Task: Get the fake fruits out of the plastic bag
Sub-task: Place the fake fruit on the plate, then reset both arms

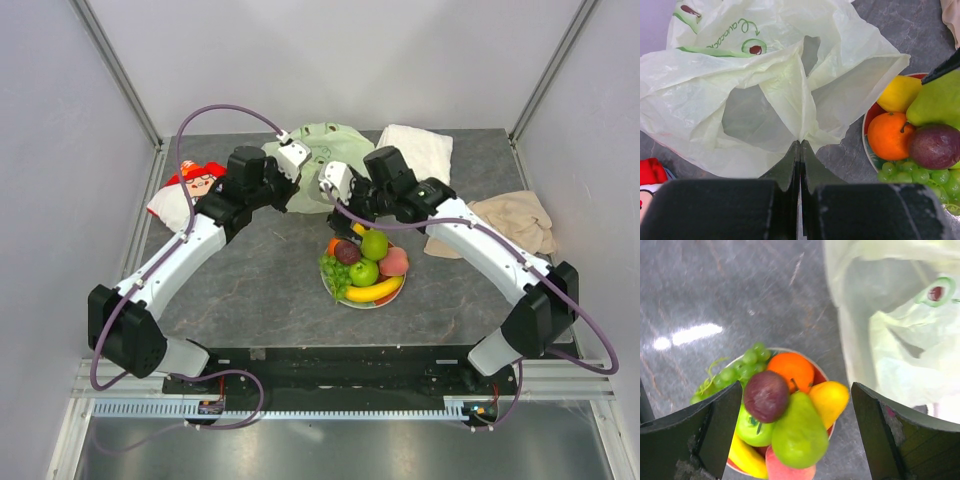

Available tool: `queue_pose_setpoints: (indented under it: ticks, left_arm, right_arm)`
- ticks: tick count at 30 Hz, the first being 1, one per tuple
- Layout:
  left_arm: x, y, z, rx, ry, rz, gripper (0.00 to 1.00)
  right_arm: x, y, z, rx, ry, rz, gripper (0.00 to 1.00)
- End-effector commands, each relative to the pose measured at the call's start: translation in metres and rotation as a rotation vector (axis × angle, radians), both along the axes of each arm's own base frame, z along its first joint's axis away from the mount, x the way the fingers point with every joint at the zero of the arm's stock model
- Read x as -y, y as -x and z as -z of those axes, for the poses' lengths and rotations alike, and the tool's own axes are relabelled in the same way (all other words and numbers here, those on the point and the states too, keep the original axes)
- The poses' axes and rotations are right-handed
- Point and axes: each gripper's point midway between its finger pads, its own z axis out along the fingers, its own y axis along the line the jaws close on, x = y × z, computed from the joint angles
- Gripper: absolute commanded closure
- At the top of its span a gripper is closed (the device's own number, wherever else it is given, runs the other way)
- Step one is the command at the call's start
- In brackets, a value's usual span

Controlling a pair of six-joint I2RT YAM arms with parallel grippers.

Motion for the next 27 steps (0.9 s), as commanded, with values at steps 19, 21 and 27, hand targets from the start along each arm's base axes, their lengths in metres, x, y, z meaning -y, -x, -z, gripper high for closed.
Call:
queue_pose_setpoints:
  ticks: [19,21,27]
  left_arm:
    - [-0.015,-0.029,-0.096,0.185,0.056,-0.112,0.01]
    - [-0.024,-0.025,-0.107,0.191,0.065,-0.13,0.01]
    - [-0.046,-0.014,-0.133,0.195,0.093,-0.18,0.01]
  right_arm:
    - [0.171,-0.18,-0.081,0.148,-0.321,1.13,0.02]
    - [0.18,-0.181,-0.083,0.18,-0.312,1.174,0.02]
    - [0.187,-0.186,-0.097,0.245,-0.305,1.185,0.02]
